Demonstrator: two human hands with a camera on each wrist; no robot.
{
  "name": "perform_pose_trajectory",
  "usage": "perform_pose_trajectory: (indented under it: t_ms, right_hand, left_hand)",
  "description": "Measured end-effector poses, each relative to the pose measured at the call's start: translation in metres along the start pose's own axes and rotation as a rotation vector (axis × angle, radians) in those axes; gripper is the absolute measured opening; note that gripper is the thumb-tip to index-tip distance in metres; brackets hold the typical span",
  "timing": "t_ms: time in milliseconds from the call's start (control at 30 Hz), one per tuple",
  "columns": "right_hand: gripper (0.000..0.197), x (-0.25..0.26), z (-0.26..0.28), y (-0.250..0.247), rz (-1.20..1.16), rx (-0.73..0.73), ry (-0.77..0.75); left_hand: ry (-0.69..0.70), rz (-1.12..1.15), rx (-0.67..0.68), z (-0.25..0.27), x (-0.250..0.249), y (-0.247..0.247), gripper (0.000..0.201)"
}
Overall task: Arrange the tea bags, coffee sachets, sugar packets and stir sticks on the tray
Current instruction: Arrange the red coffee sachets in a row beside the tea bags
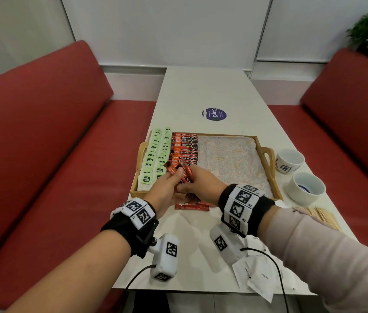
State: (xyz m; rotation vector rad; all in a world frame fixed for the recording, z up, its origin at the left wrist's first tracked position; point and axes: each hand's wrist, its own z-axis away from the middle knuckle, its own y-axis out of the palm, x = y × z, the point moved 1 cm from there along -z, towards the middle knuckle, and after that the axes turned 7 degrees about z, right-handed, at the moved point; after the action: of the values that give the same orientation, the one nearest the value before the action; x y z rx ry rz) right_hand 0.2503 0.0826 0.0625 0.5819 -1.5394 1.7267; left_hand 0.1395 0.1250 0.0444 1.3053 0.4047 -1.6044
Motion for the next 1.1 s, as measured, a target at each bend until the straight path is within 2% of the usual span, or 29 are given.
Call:
perform_pose_trajectory:
  t_ms: [67,233,333,367,433,467,533,633,733,800,967,1100]
  right_hand:
    - [0.030,0.002,-0.001,-0.002,0.012,0.002,-0.016]
    - [0.007,0.003,-0.006,-0.005,-0.031,-0.001,-0.005]
    - [0.007,0.004,-0.009,-0.008,-0.117,-0.012,0.022]
    - [0.015,0.004,-0.009,-0.011,-0.136,-0.034,0.041]
    - [0.025,0.000,-0.014,-0.015,-0.114,-0.068,0.070]
    - [0.021,-0.003,-0.016,-0.017,-0.089,-0.080,0.077]
    - [0.013,-0.008,-0.021,-0.021,-0.088,-0.080,0.107]
    - [0.022,-0.009,-0.026,-0.026,-0.111,-0.044,0.131]
    - [0.020,-0.008,-0.033,-0.029,-0.029,-0.014,0.113]
    - [0.016,-0.009,-0.041,-0.030,0.049,0.009,0.100]
    - [0.009,-0.011,-0.058,-0.037,0.099,0.028,0.083]
    - [0.011,-0.013,-0.073,-0.047,0.165,0.033,0.058]
  left_hand:
    - [0.040,0.025,-0.030,-0.003,-0.006,0.000,0.028]
    - [0.038,0.009,-0.081,-0.013,-0.013,0.000,0.019]
    - [0.124,-0.081,-0.144,-0.023,-0.012,-0.003,0.021]
    - [0.147,-0.084,-0.165,-0.025,-0.013,-0.003,0.022]
    - [0.186,-0.077,-0.211,-0.028,-0.016,-0.006,0.023]
    - [0.201,-0.080,-0.225,-0.031,-0.018,-0.007,0.022]
    - [0.218,-0.074,-0.231,-0.034,-0.021,-0.011,0.020]
    - [0.210,-0.036,-0.222,-0.038,-0.025,-0.014,0.019]
    - [0.179,-0.056,-0.216,-0.043,-0.027,-0.017,0.011]
    - [0.176,-0.073,-0.213,-0.048,-0.028,-0.020,0.018]
    - [0.231,-0.226,-0.184,-0.063,-0.038,-0.021,0.024]
    - [0.302,-0.344,-0.172,-0.078,-0.050,-0.021,0.014]
